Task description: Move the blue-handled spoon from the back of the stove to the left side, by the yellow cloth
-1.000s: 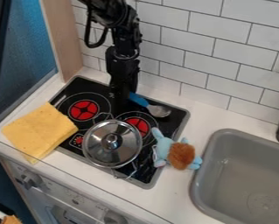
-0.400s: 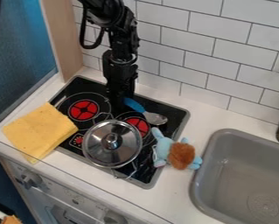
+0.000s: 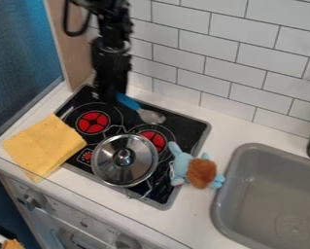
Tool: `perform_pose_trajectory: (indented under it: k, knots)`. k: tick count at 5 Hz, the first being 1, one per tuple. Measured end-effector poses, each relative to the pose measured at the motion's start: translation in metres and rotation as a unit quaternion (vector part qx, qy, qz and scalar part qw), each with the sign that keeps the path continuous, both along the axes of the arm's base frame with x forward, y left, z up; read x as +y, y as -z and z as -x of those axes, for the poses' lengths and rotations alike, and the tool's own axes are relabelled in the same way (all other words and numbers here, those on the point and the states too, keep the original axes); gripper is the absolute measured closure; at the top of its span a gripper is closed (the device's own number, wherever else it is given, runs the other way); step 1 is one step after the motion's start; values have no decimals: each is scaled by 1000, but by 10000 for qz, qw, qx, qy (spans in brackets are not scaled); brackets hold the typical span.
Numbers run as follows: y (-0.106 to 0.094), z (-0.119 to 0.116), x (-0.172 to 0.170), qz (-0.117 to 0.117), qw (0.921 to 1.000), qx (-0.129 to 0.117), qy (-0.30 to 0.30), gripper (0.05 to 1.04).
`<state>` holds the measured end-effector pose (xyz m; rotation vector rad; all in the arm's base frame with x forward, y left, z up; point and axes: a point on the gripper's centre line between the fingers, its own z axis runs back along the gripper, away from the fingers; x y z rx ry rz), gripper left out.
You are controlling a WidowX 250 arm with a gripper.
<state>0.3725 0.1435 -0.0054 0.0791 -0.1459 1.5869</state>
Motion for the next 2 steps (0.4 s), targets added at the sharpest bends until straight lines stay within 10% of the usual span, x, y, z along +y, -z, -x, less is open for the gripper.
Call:
perform_pose_trajectory:
  k: [1, 2]
  knots:
    - [-11, 15, 27, 28, 9922, -99, -1240, 640]
    - [-21, 38, 39, 80, 9679, -58, -2512, 639]
